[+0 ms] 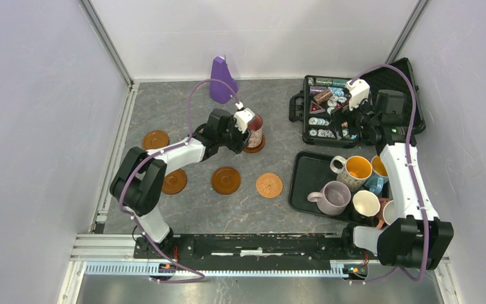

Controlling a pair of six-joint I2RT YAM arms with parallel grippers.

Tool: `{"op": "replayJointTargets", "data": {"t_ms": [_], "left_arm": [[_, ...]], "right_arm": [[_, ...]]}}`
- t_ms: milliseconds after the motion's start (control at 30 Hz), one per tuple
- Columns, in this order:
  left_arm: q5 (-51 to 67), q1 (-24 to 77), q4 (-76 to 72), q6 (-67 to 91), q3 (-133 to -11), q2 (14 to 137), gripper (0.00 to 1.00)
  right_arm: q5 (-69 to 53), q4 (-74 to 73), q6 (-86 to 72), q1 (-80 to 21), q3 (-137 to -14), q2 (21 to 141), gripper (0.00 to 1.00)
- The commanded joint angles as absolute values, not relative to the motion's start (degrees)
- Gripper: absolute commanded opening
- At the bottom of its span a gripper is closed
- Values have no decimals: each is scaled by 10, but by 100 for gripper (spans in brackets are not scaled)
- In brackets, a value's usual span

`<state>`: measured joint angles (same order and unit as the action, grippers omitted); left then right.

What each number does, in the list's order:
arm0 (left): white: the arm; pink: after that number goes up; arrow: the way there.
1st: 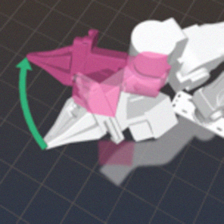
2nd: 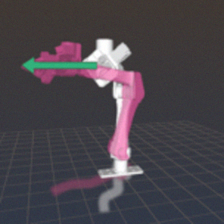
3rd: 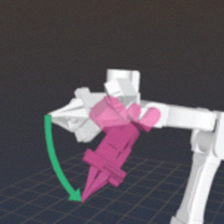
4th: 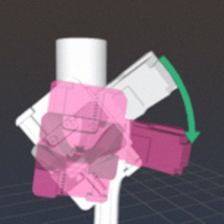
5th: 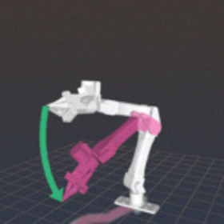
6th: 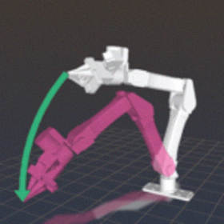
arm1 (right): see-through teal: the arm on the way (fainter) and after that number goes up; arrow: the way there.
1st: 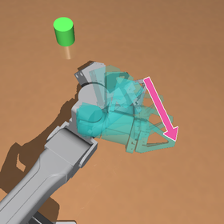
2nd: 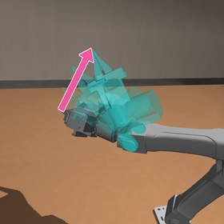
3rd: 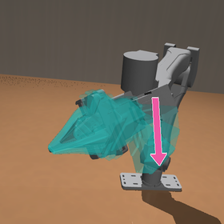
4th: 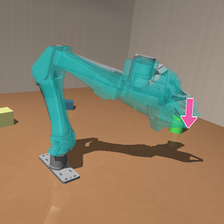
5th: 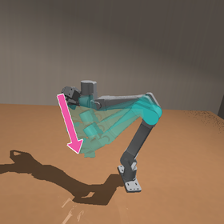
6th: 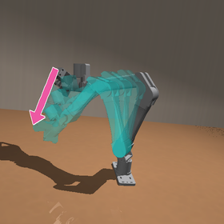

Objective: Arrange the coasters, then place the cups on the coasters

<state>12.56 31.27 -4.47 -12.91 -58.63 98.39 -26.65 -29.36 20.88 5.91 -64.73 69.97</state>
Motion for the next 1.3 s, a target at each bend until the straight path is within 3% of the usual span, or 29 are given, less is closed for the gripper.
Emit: {"op": "replayJointTargets", "data": {"t_ms": [0, 433, 667, 767, 1000, 1267], "left_arm": [[132, 318, -32, -105, -584, 942, 59], [160, 324, -7, -94, -564, 905, 60], [120, 306, 55, -110, -592, 860, 87], [149, 305, 137, -168, -650, 834, 99], [336, 341, 398, -288, -872, 924, 100], [313, 469, 475, -427, -1040, 1084, 99]], "right_arm": [[-265, -274, 210, 62, -640, 680, 96], [-269, -271, 207, 62, -630, 668, 96], [-267, -279, 208, 62, -645, 666, 96], [-261, -288, 208, 63, -665, 672, 97], [-262, -302, 196, 75, -701, 689, 98], [-252, -369, 209, 131, -731, 714, 98]]}}
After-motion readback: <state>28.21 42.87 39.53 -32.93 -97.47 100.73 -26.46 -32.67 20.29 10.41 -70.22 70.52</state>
